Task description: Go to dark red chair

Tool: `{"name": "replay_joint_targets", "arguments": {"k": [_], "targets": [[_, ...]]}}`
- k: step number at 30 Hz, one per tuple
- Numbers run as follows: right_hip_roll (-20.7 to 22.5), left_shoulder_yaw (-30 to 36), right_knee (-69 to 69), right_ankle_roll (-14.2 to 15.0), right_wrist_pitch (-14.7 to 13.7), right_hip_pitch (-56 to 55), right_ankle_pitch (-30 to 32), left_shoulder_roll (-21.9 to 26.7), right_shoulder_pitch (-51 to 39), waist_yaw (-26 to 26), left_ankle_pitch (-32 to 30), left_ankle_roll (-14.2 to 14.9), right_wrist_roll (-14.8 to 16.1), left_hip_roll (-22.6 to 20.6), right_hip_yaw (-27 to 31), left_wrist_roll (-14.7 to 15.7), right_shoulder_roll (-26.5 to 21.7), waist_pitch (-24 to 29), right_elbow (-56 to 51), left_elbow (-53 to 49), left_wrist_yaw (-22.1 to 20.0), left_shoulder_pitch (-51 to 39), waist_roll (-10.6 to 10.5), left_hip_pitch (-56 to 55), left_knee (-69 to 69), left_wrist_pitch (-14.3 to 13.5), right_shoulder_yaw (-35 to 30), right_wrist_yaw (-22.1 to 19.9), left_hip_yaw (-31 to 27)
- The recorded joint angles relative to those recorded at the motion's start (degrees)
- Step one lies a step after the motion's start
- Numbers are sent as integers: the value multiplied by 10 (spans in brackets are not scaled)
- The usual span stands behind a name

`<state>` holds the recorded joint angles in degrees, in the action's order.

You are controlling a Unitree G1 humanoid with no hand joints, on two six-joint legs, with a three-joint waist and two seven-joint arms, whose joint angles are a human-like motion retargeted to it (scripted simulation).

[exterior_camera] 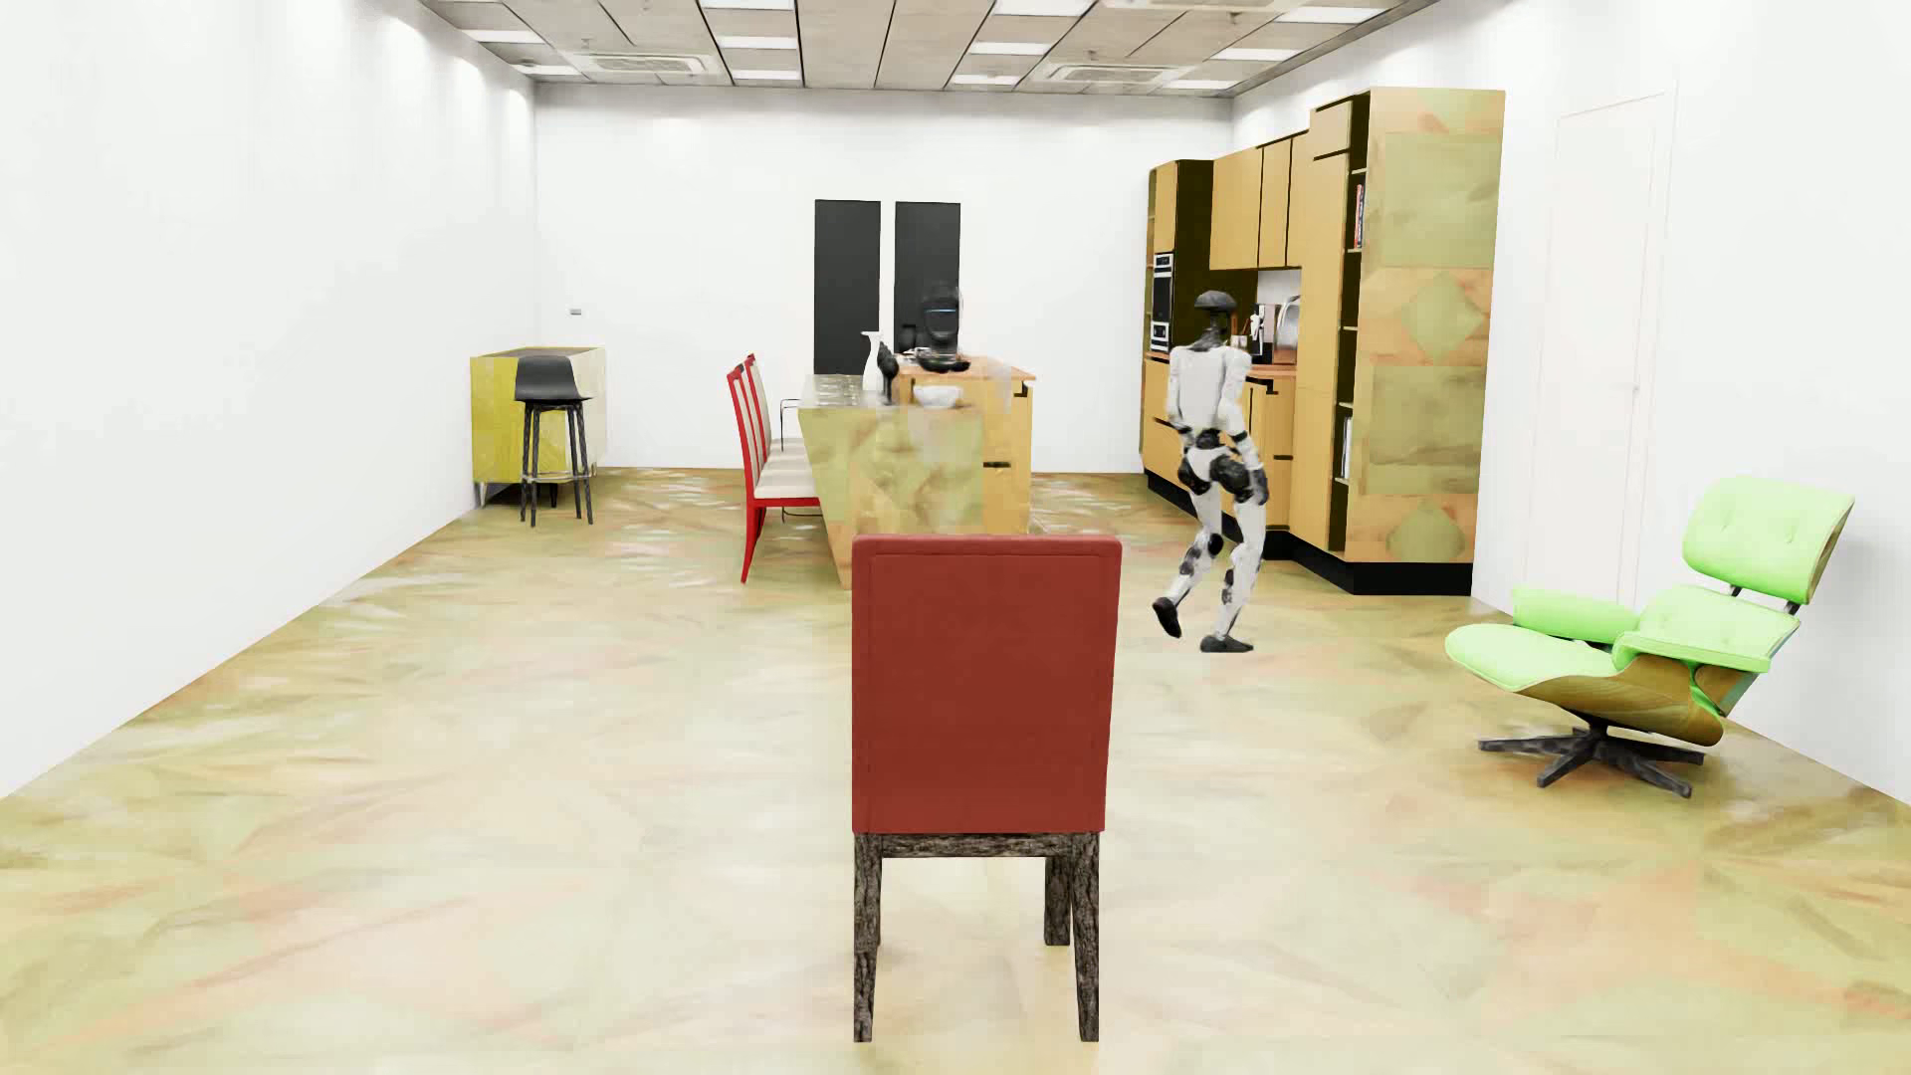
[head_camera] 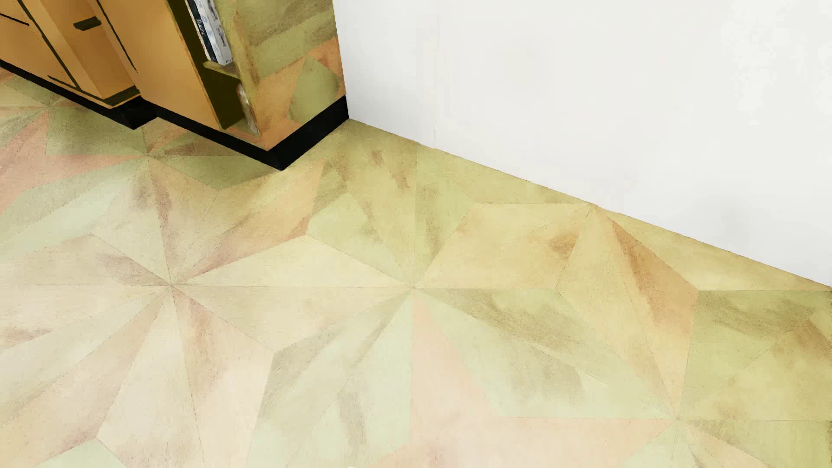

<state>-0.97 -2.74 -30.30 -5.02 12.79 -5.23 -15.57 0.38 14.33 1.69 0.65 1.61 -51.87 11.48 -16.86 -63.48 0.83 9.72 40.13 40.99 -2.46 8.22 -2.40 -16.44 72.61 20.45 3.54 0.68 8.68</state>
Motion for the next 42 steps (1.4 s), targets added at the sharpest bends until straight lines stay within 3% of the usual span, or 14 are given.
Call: {"name": "replay_joint_targets", "arguments": {"k": [2,6,8,9,10,14,19,26,31,35,36,38,40,42], "targets": [[11,-26,23,9,-25,44,-20,12,-23,13,17,-11,17,7,19,29,-15,-3,-29,17,28,36,0,-38,-145,-5,0,-5,30],[18,4,16,25,-48,95,-51,59,-45,29,-68,37,64,-61,62,-39,-36,-10,-99,55,125,81,6,-35,-587,-42,2,-22,-6],[4,17,-91,21,-39,89,-43,59,-44,30,-102,73,81,-125,81,-84,-41,-6,-109,69,155,89,13,-40,-594,-48,4,-23,-139],[-9,19,-157,15,-33,84,-25,53,-43,27,-119,43,80,-144,88,-99,-46,-3,-106,73,162,91,18,-40,-539,-57,-1,-17,-153],[-26,17,-215,5,-27,79,2,44,-44,24,-94,0,73,-152,95,-109,-53,0,-98,73,160,90,23,-40,-482,-62,-10,-7,-133],[-126,-14,-375,2,14,41,174,10,-32,18,-7,-22,3,-143,57,-132,-34,4,-43,58,88,37,53,26,-422,-41,-31,-7,-61],[-226,7,-296,-18,6,105,226,35,22,-8,-5,-31,12,-139,-98,-89,-18,-14,-41,-20,68,-100,80,70,-474,-105,-2,-17,-19],[-189,-28,-168,34,-34,42,70,123,-38,-7,-23,-13,21,-18,-59,29,-38,-19,-69,-164,18,-103,69,79,-552,-78,-21,-22,195],[-305,26,-47,-5,-59,114,21,164,-40,25,-69,20,19,106,-510,-5,-47,-25,-131,-126,53,-26,60,115,-574,-75,-65,-21,424],[-240,35,-55,62,-85,39,-52,148,-66,6,-97,48,-8,177,-416,-42,-61,-17,-139,-97,76,35,64,188,-596,-72,-151,-4,550],[-213,19,-57,52,-89,25,-67,127,-74,6,-49,42,-14,199,-383,-42,-63,-15,-140,-97,63,54,63,192,-578,-55,-175,1,532],[-149,-26,-24,35,-99,19,-73,66,-82,27,36,-37,-15,186,-307,-17,-69,-8,-152,-93,42,86,57,120,-474,-32,-212,3,288],[-96,-56,29,26,-107,29,-63,7,-92,50,59,3,-8,47,-226,12,-81,-7,-172,-91,48,121,54,25,-358,-34,-245,6,5],[-57,-61,63,20,-120,39,-59,-36,-117,60,65,26,3,-72,-143,20,-100,-9,-198,-103,73,165,49,-31,-292,-65,-290,13,-89]]}}
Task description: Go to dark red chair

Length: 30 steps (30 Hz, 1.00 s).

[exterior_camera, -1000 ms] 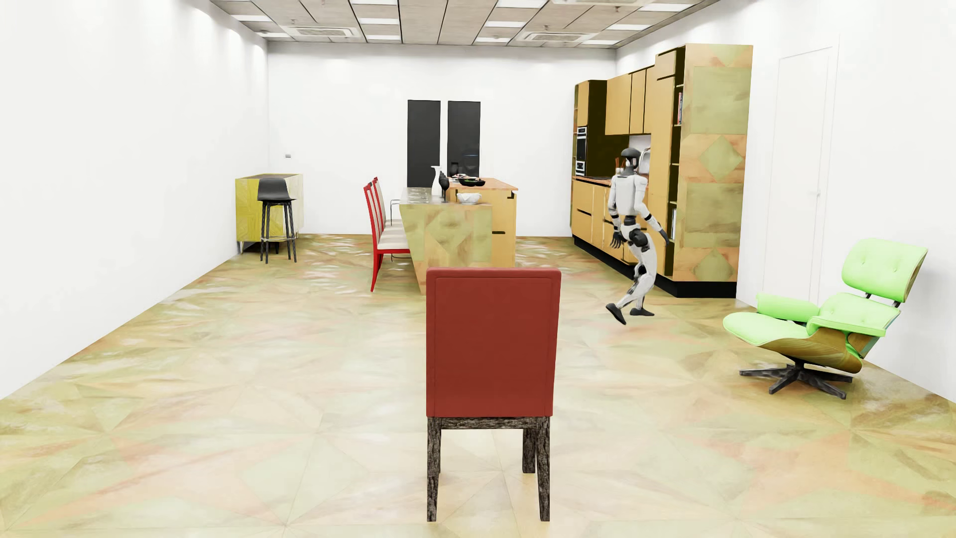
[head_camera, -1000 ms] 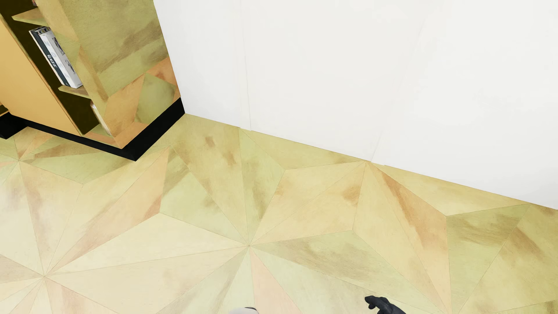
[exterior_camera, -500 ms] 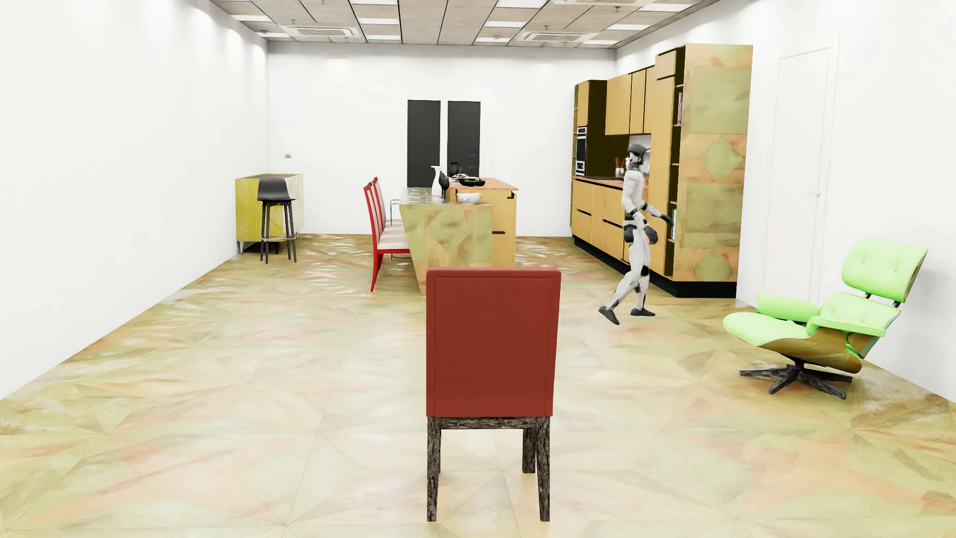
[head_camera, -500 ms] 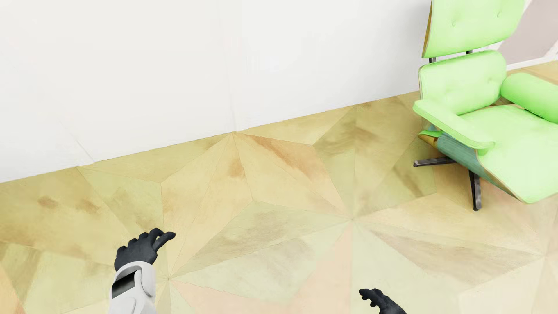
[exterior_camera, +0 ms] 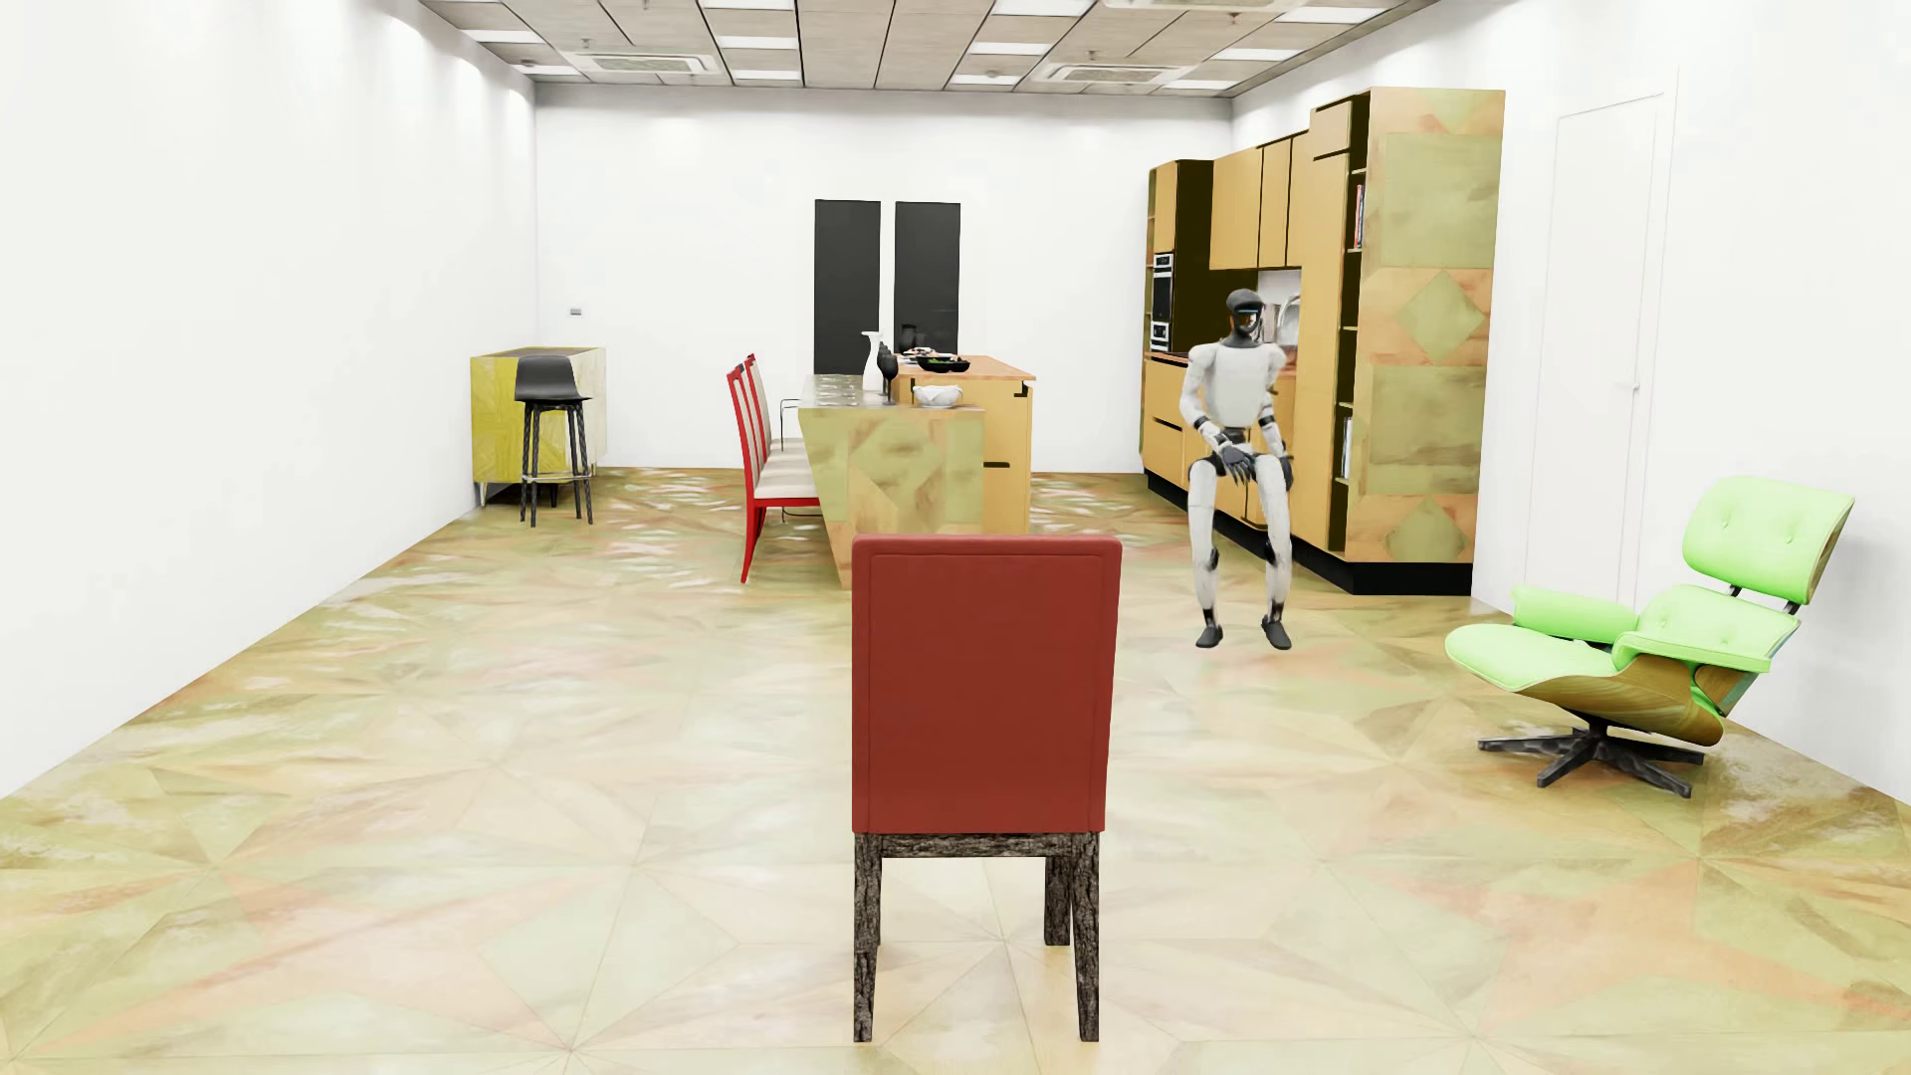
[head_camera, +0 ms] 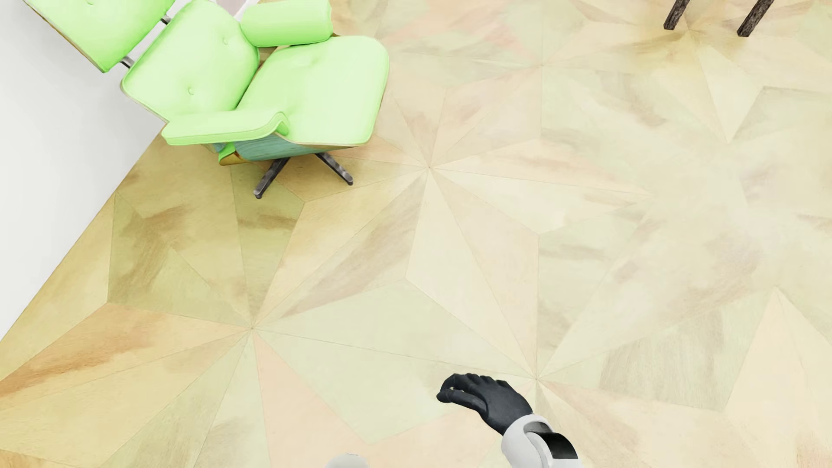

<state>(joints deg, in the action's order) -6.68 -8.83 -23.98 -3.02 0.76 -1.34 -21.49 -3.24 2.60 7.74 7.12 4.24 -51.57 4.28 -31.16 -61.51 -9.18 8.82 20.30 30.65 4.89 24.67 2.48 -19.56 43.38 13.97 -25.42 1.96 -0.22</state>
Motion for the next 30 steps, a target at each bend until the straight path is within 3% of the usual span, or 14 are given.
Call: {"name": "replay_joint_targets", "arguments": {"k": [3,5,7,9,11,13,15,16,18,20,24,26,28,30], "targets": [[52,8,26,-10,-8,26,-12,-35,-59,10,-18,-27,-2,-21,128,-2,-29,2,-31,1,40,48,-12,-75,-12,-48,-68,-1,91],[80,40,52,-15,2,59,-16,-15,-77,14,-59,-32,-34,-23,201,-36,-29,5,-38,30,75,48,-17,-109,-111,-60,-81,-11,146],[92,75,79,-19,17,103,-12,29,-59,17,-119,-7,-43,-73,263,-96,-7,10,-42,56,109,38,-14,-127,-247,-64,-58,-14,55],[90,70,77,-23,26,145,-5,65,-24,13,-118,-17,-38,-102,311,-131,9,14,-43,79,118,29,-7,-118,-309,-52,-28,-12,-50],[84,35,20,-29,39,173,26,90,12,4,-156,-42,-58,-79,339,-139,7,17,-31,115,113,6,-2,-115,-221,-18,-5,-1,-8],[70,13,-116,-30,70,151,114,116,51,-1,-102,-56,-67,-66,341,-160,9,21,13,152,116,-32,9,-101,-125,-2,36,11,22],[33,15,-333,14,121,51,228,134,66,-7,-40,-60,-49,-57,320,-194,22,24,96,151,99,-74,22,-52,-106,-16,97,12,57],[8,7,-419,10,145,-8,236,137,68,-12,-21,-62,-40,-57,307,-193,24,24,136,146,78,-102,28,-18,-119,-27,125,9,73],[-24,-5,-511,-9,158,-114,184,135,85,-26,3,-66,-38,-67,280,-162,12,23,183,136,47,-166,34,54,-162,-54,153,13,94],[-50,29,-500,-14,137,-194,190,143,114,-46,20,-70,-32,-84,241,-151,-4,18,190,105,33,-230,34,121,-206,-81,171,25,98],[-17,129,-197,0,107,-276,201,154,174,-82,64,-79,0,-117,191,-128,-6,6,155,-8,-5,-339,28,220,-263,-100,240,13,83],[24,169,48,15,101,-266,208,147,200,-90,87,-79,7,-129,198,-57,15,0,134,-78,8,-372,24,263,-286,-89,273,3,72],[42,211,147,17,90,-257,205,153,220,-95,107,-77,-3,-136,182,16,31,-2,119,-148,19,-381,19,303,-279,-96,288,4,62],[62,238,76,-44,88,-260,261,166,220,-102,90,-62,-21,-125,209,42,47,-1,124,-201,20,-360,7,330,-219,-96,290,4,58]]}}
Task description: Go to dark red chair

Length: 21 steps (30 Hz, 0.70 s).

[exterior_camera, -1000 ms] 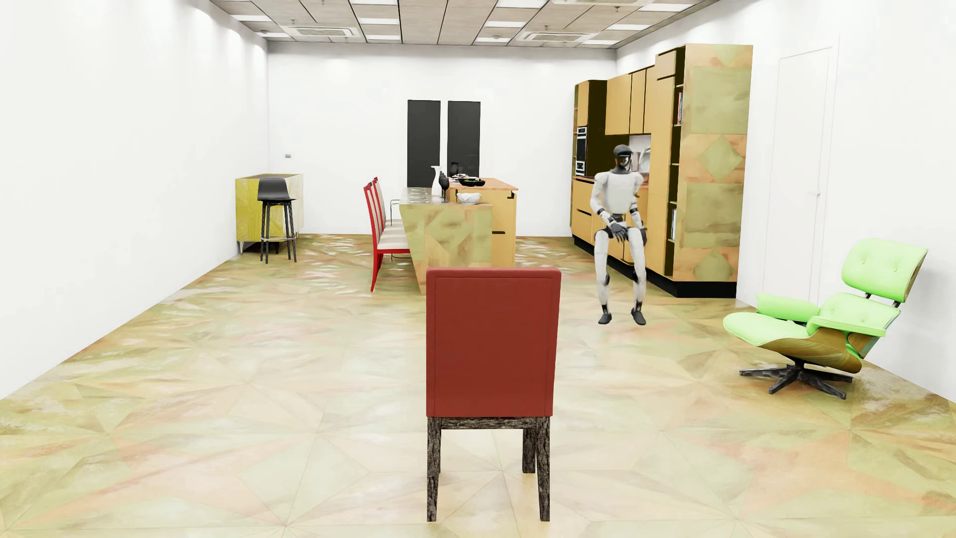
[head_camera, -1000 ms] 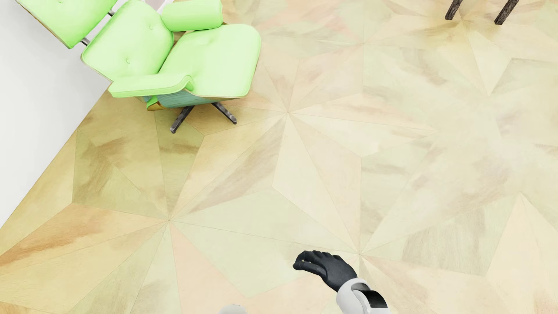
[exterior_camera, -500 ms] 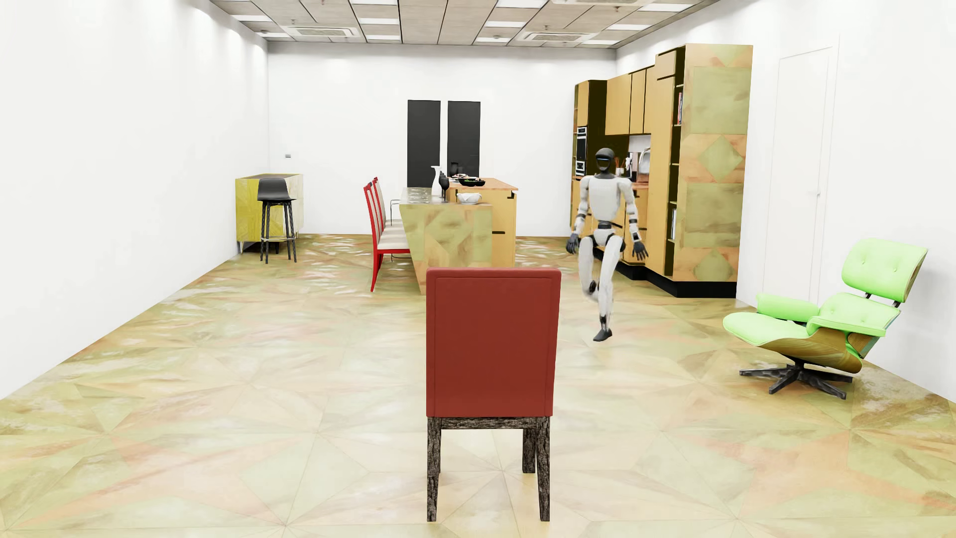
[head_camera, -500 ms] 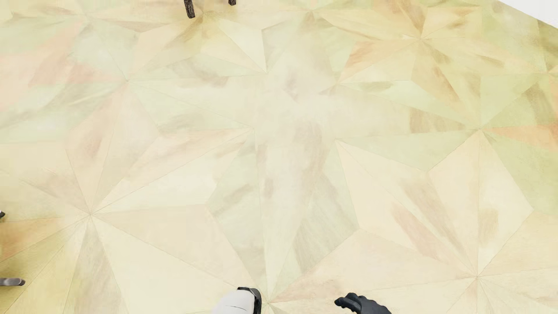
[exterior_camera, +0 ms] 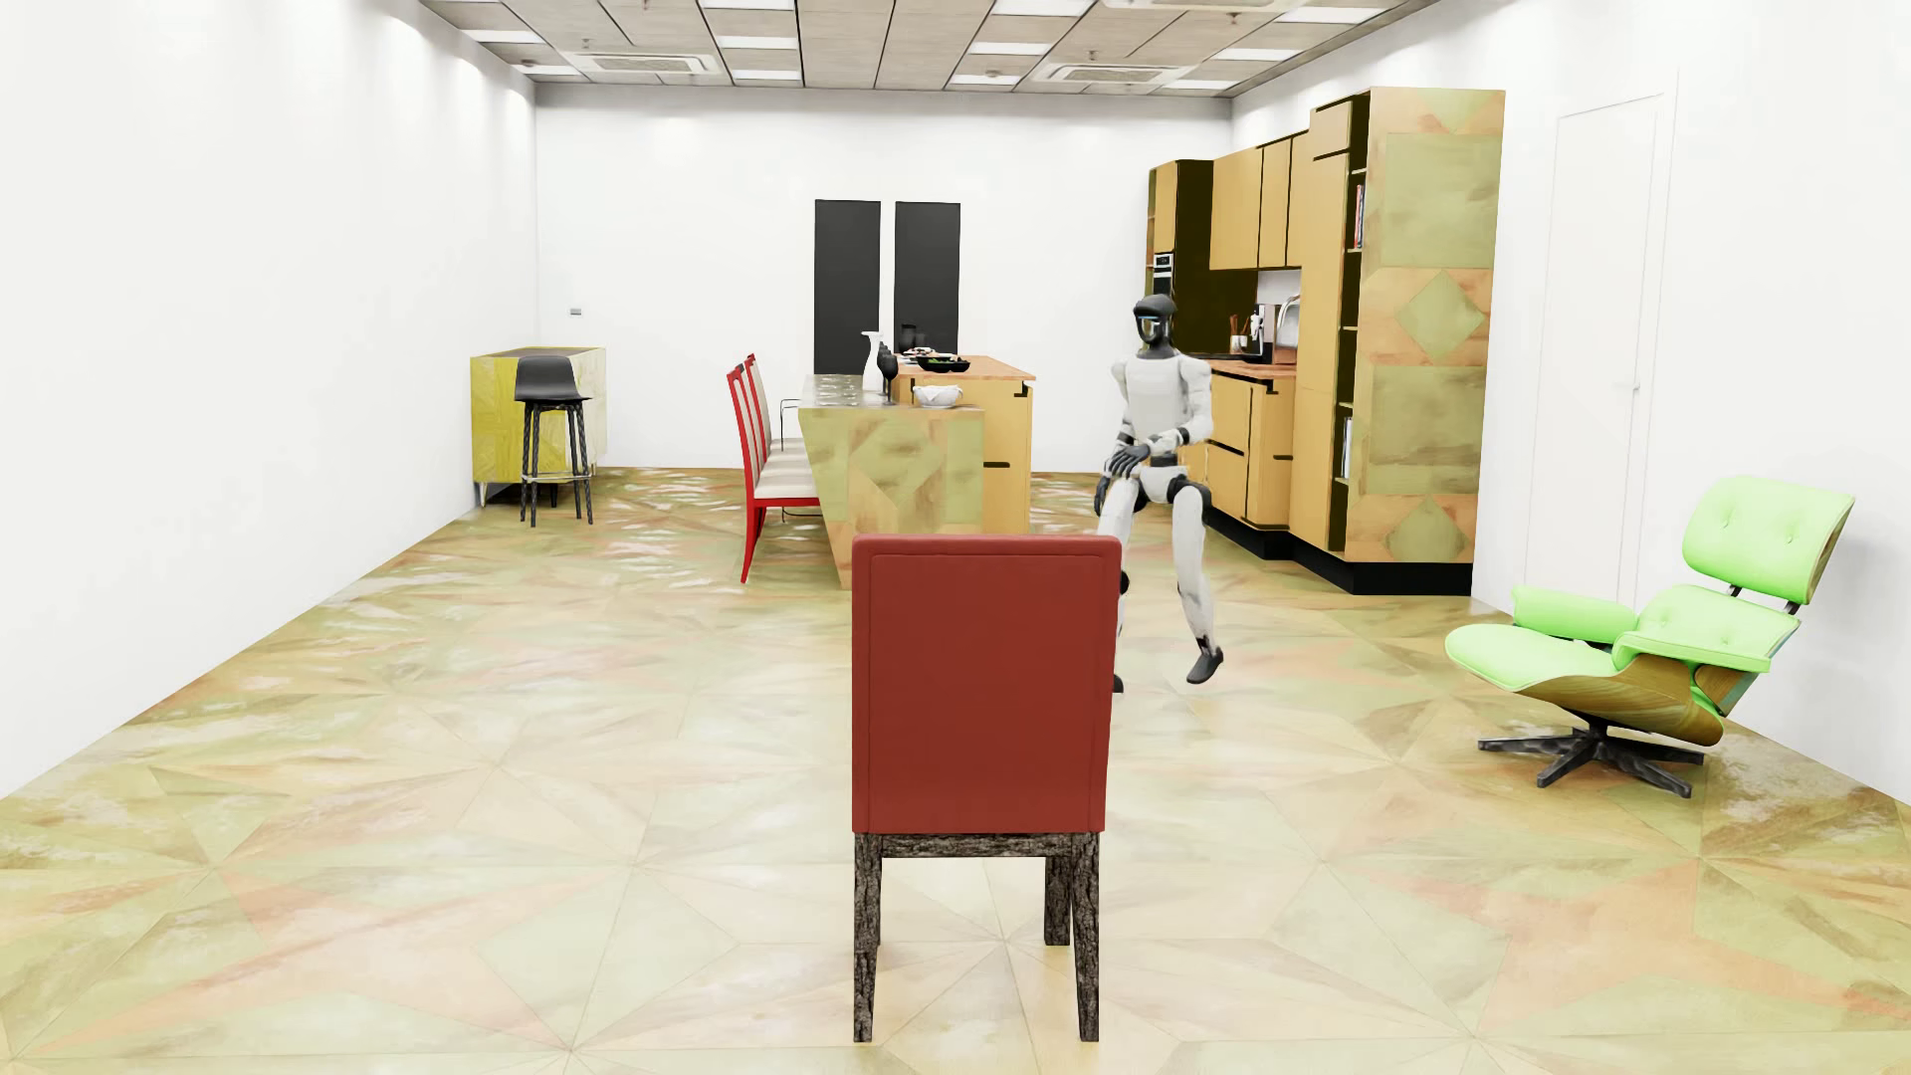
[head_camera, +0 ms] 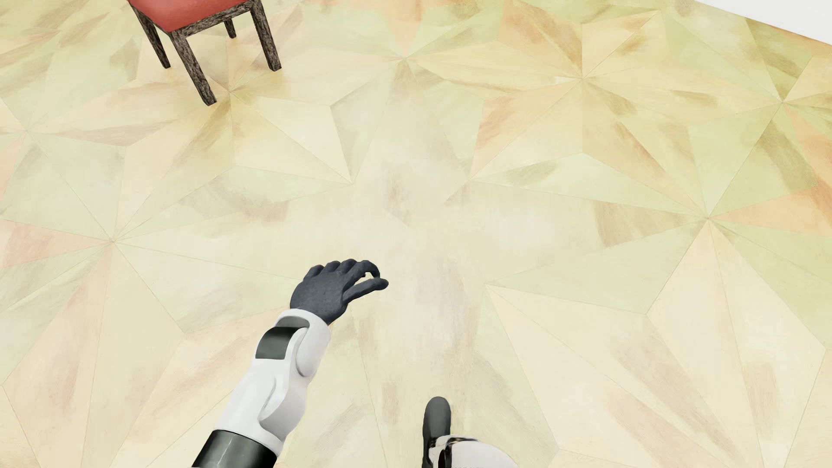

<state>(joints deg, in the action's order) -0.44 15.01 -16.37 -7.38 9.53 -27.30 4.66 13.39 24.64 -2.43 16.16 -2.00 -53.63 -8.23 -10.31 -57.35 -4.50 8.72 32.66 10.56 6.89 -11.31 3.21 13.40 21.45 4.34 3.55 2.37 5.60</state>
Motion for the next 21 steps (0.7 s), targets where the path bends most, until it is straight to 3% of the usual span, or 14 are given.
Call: {"name": "replay_joint_targets", "arguments": {"k": [2,4,5,6,7,8,10,12,14,15,16,17,18,21], "targets": [[-1,17,-114,-21,7,3,-34,0,-7,-4,-84,29,-16,24,-13,-12,20,5,12,-15,9,42,-16,-21,150,16,6,-4,-5],[-4,35,-176,-13,6,36,-114,-6,-17,-5,-190,104,-23,57,-34,-66,40,9,14,13,16,78,-32,-105,371,37,14,-11,-17],[-3,39,-180,-7,2,64,-141,-12,-25,-3,-214,97,-28,72,-42,-102,44,11,12,39,11,94,-39,-154,456,48,13,-16,-24],[0,33,-174,-2,-4,97,-161,-23,-37,2,-189,78,-34,89,-46,-128,44,12,10,71,0,113,-45,-201,512,60,7,-20,-27],[4,12,-161,4,-10,132,-176,-41,-51,9,-177,61,-41,112,-45,-135,39,13,7,105,-15,137,-49,-244,541,75,-2,-20,-20],[10,-22,-146,9,-20,166,-189,-60,-68,17,-178,51,-48,140,-39,-120,32,13,0,141,-28,163,-51,-283,544,91,-15,-19,-7],[24,-99,-118,19,-44,224,-213,-91,-95,37,-167,30,-48,181,-20,-60,19,11,-34,214,-45,205,-54,-347,475,125,-39,-19,21],[33,-141,-91,22,-66,275,-237,-87,-125,53,-155,14,-28,199,-6,-35,4,9,-71,277,-31,234,-54,-381,309,149,-52,-27,63],[39,-141,-56,35,-75,325,-254,-69,-142,63,-193,37,3,194,0,-62,-7,5,-114,342,8,251,-55,-372,55,154,-57,-31,130],[40,-128,-38,38,-74,351,-257,-57,-145,65,-207,59,16,174,1,-91,-10,3,-130,367,39,259,-54,-367,-57,146,-55,-31,140],[41,-113,-30,42,-69,375,-261,-45,-147,67,-206,60,30,156,-1,-125,-12,2,-136,383,71,265,-52,-372,-108,130,-50,-29,135],[38,-101,-35,44,-56,396,-263,-38,-148,68,-218,46,44,139,-7,-155,-16,2,-132,393,96,265,-49,-377,-114,112,-43,-26,124],[33,-100,-49,47,-41,413,-254,-37,-145,69,-245,8,55,123,-14,-175,-17,3,-121,396,110,263,-45,-379,-87,94,-34,-21,101],[-4,-148,-199,37,23,409,-148,-60,-131,72,-213,-36,57,109,-31,-186,-14,6,-29,383,85,251,-25,-368,35,85,-19,-2,86]]}}
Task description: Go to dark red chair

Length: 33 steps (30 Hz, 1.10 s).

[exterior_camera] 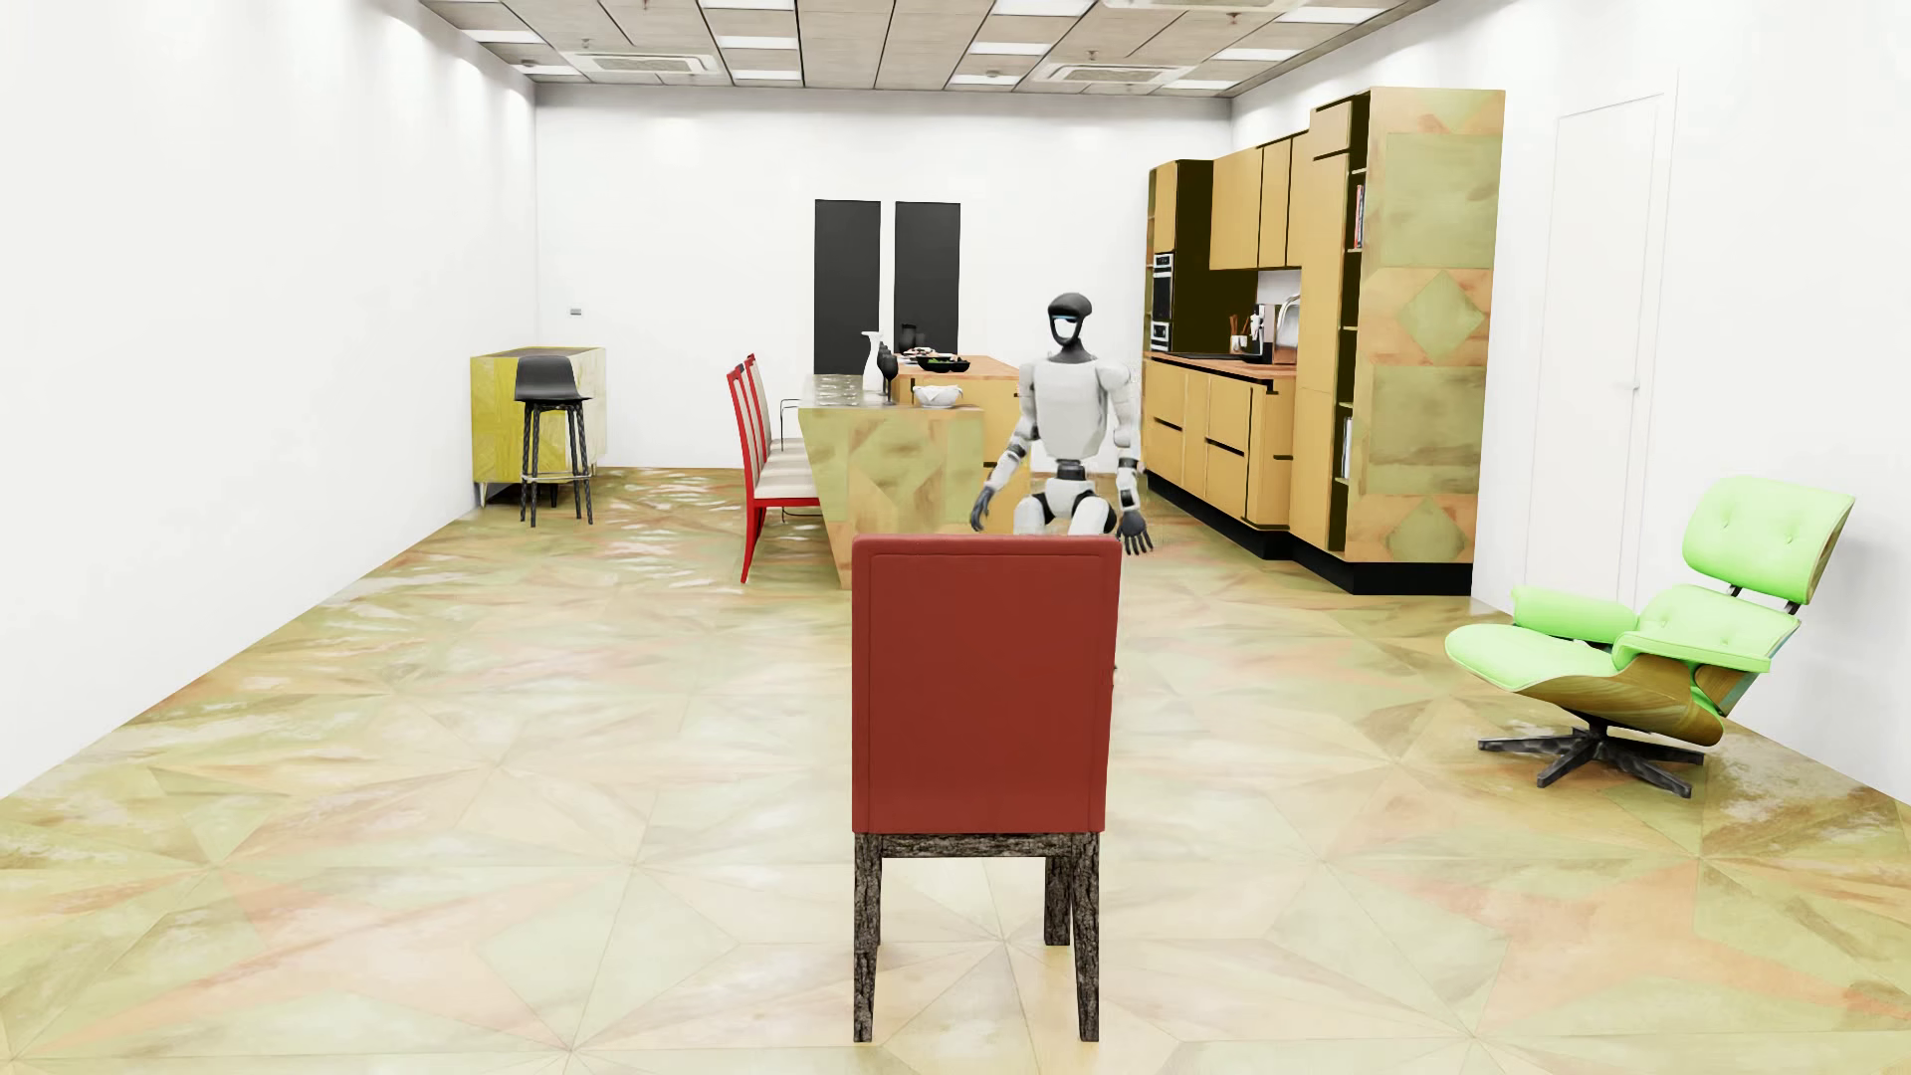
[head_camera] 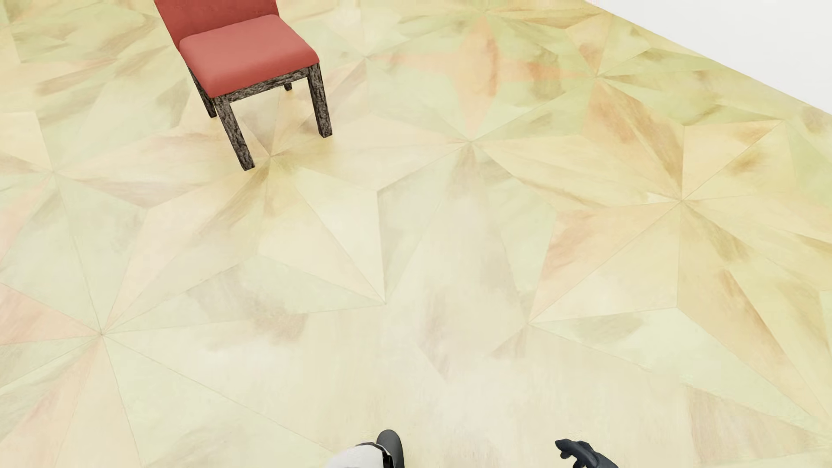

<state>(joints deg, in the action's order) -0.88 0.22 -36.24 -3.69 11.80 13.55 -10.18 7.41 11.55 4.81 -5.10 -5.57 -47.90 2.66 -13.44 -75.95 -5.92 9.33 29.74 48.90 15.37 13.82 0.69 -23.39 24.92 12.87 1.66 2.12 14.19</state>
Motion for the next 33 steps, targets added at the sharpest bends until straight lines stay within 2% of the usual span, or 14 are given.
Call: {"name": "replay_joint_targets", "arguments": {"k": [3,5,7,9,13,15,17,20,23,25,26,28,30,33], "targets": [[-89,-15,-266,6,47,-126,121,-32,21,-8,63,12,-38,-33,-26,-11,9,2,108,-11,-50,-51,25,59,5,-4,-11,33,-7],[-128,3,-357,-9,31,-223,80,-40,49,-23,88,20,-62,-51,-28,-25,15,3,131,-23,-57,-106,36,107,-19,-23,-23,53,-24],[-138,33,-356,-7,8,-312,73,-47,81,-39,114,30,-56,-59,-10,-34,26,1,122,-57,-69,-154,39,152,-34,-44,-12,54,-42],[-134,61,-255,1,-5,-376,66,-55,108,-52,146,42,-44,-57,18,-14,36,-3,104,-103,-85,-193,36,189,-37,-68,4,43,-59],[-113,126,184,30,-8,-353,91,-55,138,-64,210,67,-30,-43,84,48,65,-16,81,-171,-93,-245,26,251,-25,-90,37,39,-103],[-104,156,205,95,-8,-334,141,-41,136,-63,229,84,-39,-24,100,59,70,-18,87,-193,-89,-247,19,270,27,-92,34,47,-131],[-89,150,99,75,4,-337,110,-28,112,-58,190,92,-56,6,79,79,72,-13,106,-206,-99,-218,10,255,148,-76,29,51,-152],[-70,97,55,62,18,-289,44,-40,73,-51,66,74,-62,58,37,109,72,-7,97,-164,-150,-148,-8,166,365,-12,47,36,-152],[-48,22,69,57,2,-245,21,-57,37,-38,108,82,-33,95,34,136,41,-7,40,-78,-194,-80,-22,108,394,52,53,24,-99],[-34,-10,83,56,-13,-220,7,-49,7,-33,138,91,-8,120,41,154,16,-9,5,-29,-160,-33,-27,107,282,70,57,21,-45],[-29,-5,91,57,-21,-207,0,-39,-3,-33,144,96,2,125,44,144,7,-12,-15,-6,-124,-12,-29,124,187,71,63,21,-12],[-27,40,115,58,-31,-180,-5,-19,-15,-34,129,97,19,119,49,83,-3,-17,-52,31,-35,17,-32,175,30,43,78,14,45],[-29,67,142,59,-29,-151,-5,-9,-13,-33,124,107,38,108,47,20,-1,-22,-67,41,25,27,-31,212,-16,3,92,-19,51],[-43,5,192,65,-14,-108,4,-28,5,-31,110,112,49,81,30,15,28,-31,-30,0,9,26,-26,248,-71,0,108,-64,47]]}}
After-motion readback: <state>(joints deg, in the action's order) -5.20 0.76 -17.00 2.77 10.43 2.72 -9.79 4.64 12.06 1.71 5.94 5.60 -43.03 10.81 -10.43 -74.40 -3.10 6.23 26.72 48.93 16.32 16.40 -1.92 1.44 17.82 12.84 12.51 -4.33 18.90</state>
